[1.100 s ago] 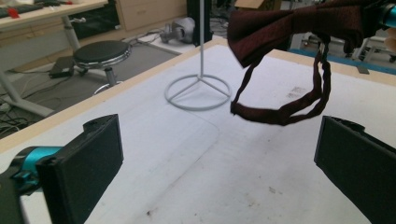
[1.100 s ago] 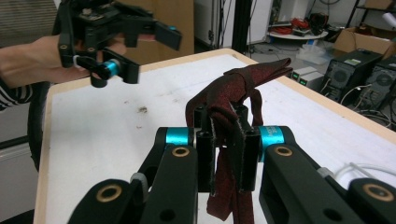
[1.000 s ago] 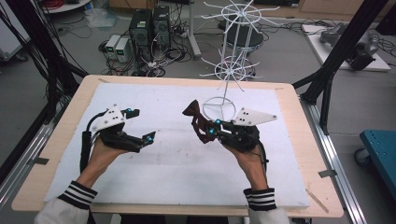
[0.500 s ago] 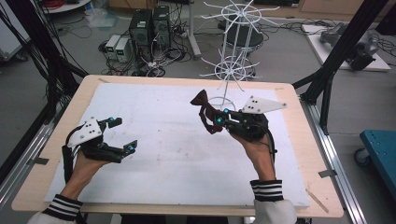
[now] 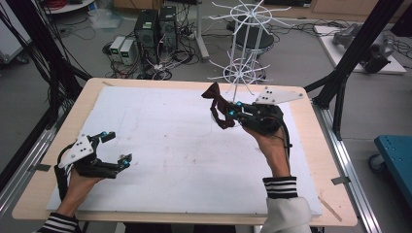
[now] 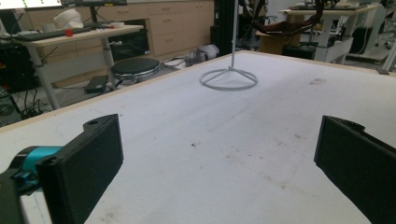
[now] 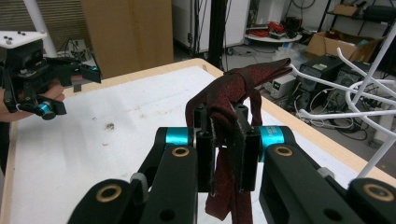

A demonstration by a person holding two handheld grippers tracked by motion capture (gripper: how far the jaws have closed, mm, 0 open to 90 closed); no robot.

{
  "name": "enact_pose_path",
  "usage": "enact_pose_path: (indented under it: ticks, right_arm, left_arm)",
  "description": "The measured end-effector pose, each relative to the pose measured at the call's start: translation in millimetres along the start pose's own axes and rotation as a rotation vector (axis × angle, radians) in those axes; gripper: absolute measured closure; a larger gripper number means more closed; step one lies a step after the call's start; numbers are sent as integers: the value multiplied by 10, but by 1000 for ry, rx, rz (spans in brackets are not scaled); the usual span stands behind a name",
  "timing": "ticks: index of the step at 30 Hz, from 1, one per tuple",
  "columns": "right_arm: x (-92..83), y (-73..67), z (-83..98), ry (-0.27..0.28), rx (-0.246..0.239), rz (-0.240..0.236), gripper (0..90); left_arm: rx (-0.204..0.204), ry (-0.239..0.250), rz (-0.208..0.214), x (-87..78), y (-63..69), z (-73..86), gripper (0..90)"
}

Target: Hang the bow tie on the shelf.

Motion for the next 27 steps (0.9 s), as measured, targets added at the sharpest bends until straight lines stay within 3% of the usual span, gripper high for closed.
enact_pose_path:
  ticks: [3, 7, 11, 14, 27]
  right_arm:
    - [10, 46, -21, -1, -6, 3, 824]
    - [10, 97, -54, -2, 1, 7, 824]
    - [11, 161, -73, -11, 3, 15, 824]
    - [15, 206, -82, -11, 6, 21, 823]
    - [48, 408, -92, -23, 24, 18, 823]
  left_arm:
    - [-17, -6, 5, -10, -15, 48, 17]
    - [-23, 24, -3, -36, -29, 68, 17]
    - [-7, 65, -42, -66, -68, 95, 17]
    - [-26, 61, -47, -61, -97, 152, 17]
    - [-28, 83, -43, -54, -105, 235, 17]
Point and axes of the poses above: each handheld gripper's, and its own axes: x roughly forward along the jaws, z roughly out of its underside, y roughly to its right, the point moved 8 cm from there along x, roughly forward along the jaws, and after that the axes turned 8 degrees about -y, right-handed, at the moved point
